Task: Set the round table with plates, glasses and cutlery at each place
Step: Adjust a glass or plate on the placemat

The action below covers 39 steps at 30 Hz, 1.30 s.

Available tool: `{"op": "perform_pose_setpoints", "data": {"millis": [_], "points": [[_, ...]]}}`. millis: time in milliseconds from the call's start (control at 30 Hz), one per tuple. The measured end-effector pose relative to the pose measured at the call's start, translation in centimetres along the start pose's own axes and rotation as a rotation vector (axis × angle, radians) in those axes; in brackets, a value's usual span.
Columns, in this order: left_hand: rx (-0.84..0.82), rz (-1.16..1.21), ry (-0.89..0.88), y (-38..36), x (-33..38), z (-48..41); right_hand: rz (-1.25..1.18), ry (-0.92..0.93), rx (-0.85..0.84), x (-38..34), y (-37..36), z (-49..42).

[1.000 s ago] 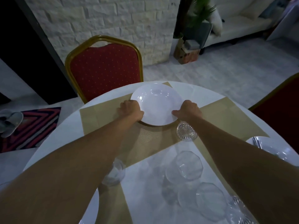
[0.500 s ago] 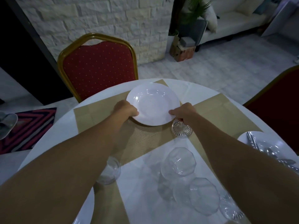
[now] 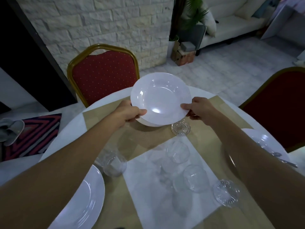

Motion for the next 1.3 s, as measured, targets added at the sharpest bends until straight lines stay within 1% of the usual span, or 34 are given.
{"op": "perform_pose_setpoints", "data": {"millis": [200, 300, 433, 533, 667, 867, 1100, 1300], "points": [[0.045, 0.082, -0.135, -1.7, 1.8, 7.4, -0.2, 0.053, 0.007, -0.6, 3.4, 6.8], [0.059, 0.106, -0.152, -2.9, 2.3, 11.6, -0.265, 0.049, 0.049, 0.5, 5.1, 10.8], [0.05, 0.094, -0.19, -4.4, 3.2, 17.0, -0.339, 0.046, 0.134, 2.1, 7.7, 16.8], [0.036, 0.087, -0.232, -5.4, 4.1, 21.5, -0.385, 0.055, 0.165, 3.3, 9.7, 21.3], [-0.056, 0.161, -0.23, -7.5, 3.5, 27.1, -0.423, 0.047, 0.207, 5.7, 11.5, 26.7], [-0.153, 0.272, -0.244, -10.9, 0.6, 34.1, -0.562, -0.019, 0.256, 11.5, 12.5, 34.0], [-0.337, 0.275, -0.16, -13.7, -5.1, 39.4, -0.538, -0.114, 0.365, 19.3, 12.7, 41.7], [-0.438, 0.277, -0.094, -15.9, -10.4, 43.4, -0.507, -0.179, 0.414, 25.0, 11.9, 46.1]]}}
Point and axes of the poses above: each hand's wrist, its own z-axis away from the middle knuckle, its own y-axis out of the back of the hand, x = y × z, the point moved 8 cm from there along -z, towards the middle knuckle, and after that the axes turned 2 degrees about z, right-handed, at the moved point
